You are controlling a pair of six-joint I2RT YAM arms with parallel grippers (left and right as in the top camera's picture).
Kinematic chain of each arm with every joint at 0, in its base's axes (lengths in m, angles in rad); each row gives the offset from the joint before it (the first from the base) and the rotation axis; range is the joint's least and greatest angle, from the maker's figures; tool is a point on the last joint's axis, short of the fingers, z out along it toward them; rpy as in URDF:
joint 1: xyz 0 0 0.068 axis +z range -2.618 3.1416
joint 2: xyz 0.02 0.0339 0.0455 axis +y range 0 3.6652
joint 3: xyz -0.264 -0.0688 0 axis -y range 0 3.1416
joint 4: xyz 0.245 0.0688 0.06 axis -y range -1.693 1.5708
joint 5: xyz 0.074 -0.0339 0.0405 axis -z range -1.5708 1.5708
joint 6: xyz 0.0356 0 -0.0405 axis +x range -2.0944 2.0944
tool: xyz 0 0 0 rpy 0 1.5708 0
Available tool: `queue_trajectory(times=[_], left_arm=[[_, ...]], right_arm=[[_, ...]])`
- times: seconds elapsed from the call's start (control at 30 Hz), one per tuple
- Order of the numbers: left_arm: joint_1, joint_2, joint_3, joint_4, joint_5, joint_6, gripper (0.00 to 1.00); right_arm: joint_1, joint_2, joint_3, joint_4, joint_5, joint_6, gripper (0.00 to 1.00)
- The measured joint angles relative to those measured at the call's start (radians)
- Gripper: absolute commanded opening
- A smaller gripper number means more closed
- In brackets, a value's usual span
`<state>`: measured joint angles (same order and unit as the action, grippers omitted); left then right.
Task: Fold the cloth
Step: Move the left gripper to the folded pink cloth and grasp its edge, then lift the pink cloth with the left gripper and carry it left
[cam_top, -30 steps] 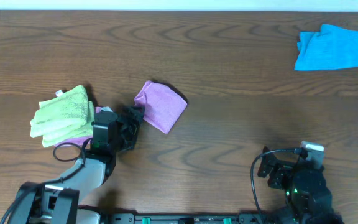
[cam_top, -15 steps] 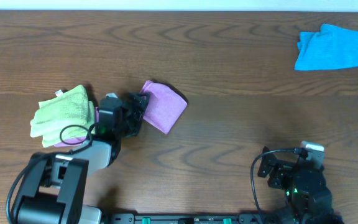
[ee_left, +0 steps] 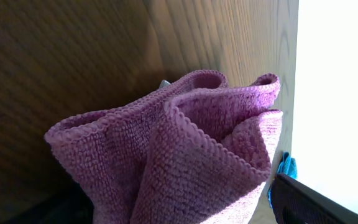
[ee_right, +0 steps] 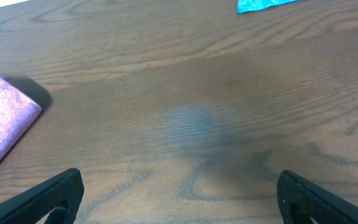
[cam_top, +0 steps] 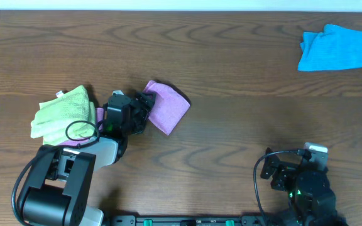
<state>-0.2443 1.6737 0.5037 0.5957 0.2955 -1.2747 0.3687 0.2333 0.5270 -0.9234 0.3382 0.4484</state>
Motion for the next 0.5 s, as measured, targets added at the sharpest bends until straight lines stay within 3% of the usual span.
queue_trajectory(times=[0.07, 0.23, 0.33, 0.4, 0.5], left_arm=[[0.000, 0.000, 0.000, -0.005, -0.002, 0.000, 0.83], [-0.001, 0.010, -0.004, -0.024, -0.005, 0.041, 0.49], [-0.001, 0.020, -0.008, -0.045, 0.004, 0.082, 0.20], [-0.001, 0.028, -0.014, -0.050, 0.011, 0.101, 0.07], [-0.001, 0.034, -0.021, -0.048, 0.021, 0.119, 0.06]], right_arm=[[0.000, 0.000, 0.000, 0.000, 0.000, 0.000, 0.99], [0.000, 0.000, 0.000, 0.000, 0.000, 0.000, 0.99], [0.000, 0.000, 0.000, 0.000, 0.000, 0.000, 0.99], [0.000, 0.000, 0.000, 0.001, 0.000, 0.000, 0.99], [0.000, 0.000, 0.000, 0.000, 0.000, 0.000, 0.99]])
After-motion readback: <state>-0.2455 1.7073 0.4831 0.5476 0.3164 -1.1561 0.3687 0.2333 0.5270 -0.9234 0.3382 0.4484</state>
